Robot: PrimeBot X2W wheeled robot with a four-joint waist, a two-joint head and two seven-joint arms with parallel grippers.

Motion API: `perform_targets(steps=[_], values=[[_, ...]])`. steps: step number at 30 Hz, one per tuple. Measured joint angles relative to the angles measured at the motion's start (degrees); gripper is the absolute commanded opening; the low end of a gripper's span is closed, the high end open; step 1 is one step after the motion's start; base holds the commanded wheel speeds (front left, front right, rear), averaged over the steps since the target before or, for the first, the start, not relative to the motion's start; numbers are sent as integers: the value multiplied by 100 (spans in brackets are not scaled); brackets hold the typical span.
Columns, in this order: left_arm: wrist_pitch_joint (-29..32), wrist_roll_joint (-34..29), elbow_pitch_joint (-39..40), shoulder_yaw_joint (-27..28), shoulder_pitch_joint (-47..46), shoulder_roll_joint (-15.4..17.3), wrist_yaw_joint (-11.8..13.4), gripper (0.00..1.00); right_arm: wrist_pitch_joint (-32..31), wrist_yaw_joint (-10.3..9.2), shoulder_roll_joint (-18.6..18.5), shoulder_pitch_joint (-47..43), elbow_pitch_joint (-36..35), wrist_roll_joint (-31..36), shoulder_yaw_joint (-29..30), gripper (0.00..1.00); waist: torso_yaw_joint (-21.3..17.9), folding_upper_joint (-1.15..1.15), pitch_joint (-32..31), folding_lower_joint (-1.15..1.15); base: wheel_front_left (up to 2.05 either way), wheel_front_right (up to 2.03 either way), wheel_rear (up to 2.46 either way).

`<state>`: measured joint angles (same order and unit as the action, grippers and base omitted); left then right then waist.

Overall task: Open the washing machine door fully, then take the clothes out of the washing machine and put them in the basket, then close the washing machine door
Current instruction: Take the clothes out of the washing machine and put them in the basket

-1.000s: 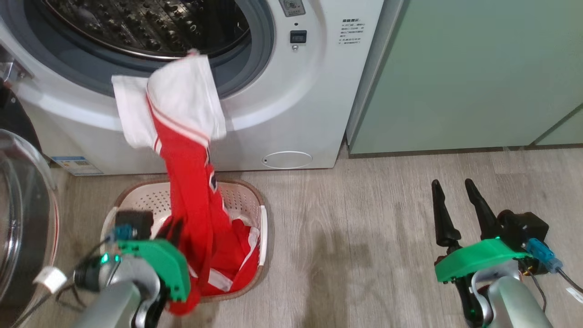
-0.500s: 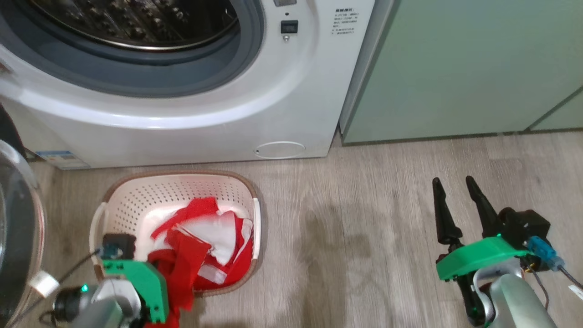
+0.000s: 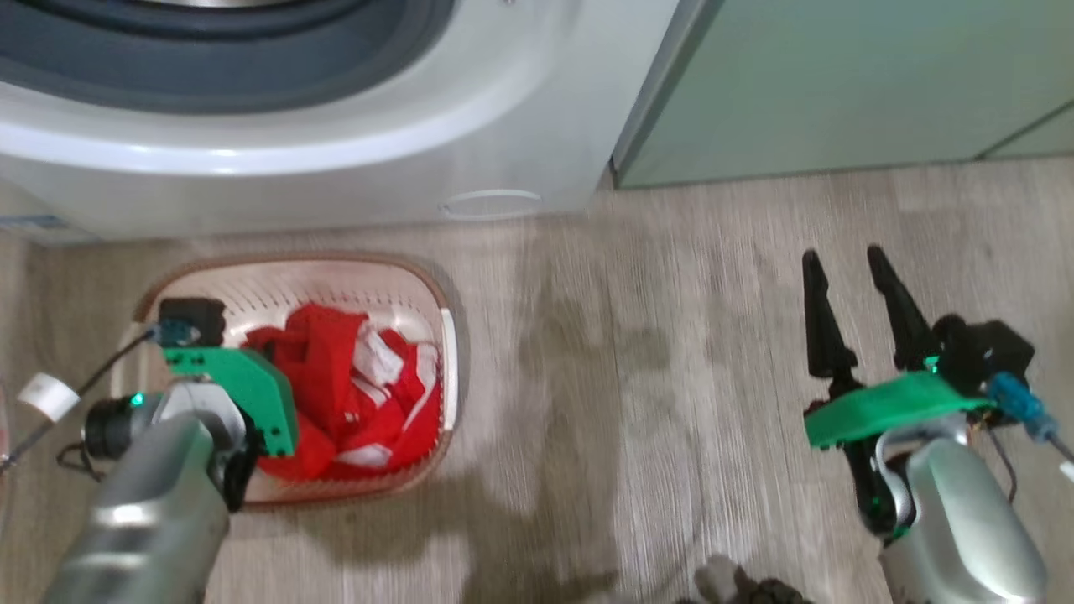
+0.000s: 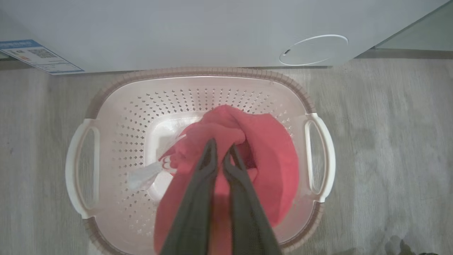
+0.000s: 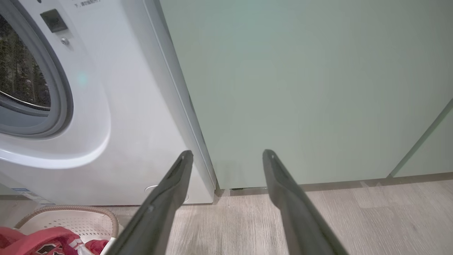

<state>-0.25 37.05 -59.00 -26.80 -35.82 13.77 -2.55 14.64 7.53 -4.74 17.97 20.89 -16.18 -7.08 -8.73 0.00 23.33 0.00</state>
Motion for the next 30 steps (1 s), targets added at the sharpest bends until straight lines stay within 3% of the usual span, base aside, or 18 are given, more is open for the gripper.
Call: perform_targets(steps=[7, 15, 16, 17, 18, 19, 30], values=[[-479, -23, -1101, -2, -748, -236, -105, 0, 0, 0, -5, 309, -121, 8, 38, 100, -102, 0, 619, 0, 0, 0, 0], [-537, 97, -1447, 48, -900, -437, -137, 0, 0, 0, -77, 470, -223, 66, 101, 100, -133, 0, 1048, 0, 0, 0, 0], [-549, 134, -1455, 63, -893, -456, -89, 8, 0, 0, -83, 470, -223, 67, 108, 100, -130, 0, 1043, 0, 0, 0, 0], [-586, 140, -1462, 65, -892, -468, -44, 40, 0, 0, -89, 470, -223, 86, 113, 100, -128, 0, 1029, 0, 0, 0, 0], [-595, 148, -1464, 83, -890, -475, -11, 83, 0, 0, -91, 469, -222, 105, 120, 100, -126, 0, 1008, 0, 0, 0, 0], [-665, 169, -1470, 105, -881, -488, 35, 100, 0, 0, -94, 466, -221, 105, 126, 100, -121, 0, 981, 0, 0, 0, 0], [-1346, 238, -1506, 219, -538, -491, 88, 100, 0, 0, -92, 334, -121, 105, 49, 100, -19, 0, 378, 0, 0, 0, 0]])
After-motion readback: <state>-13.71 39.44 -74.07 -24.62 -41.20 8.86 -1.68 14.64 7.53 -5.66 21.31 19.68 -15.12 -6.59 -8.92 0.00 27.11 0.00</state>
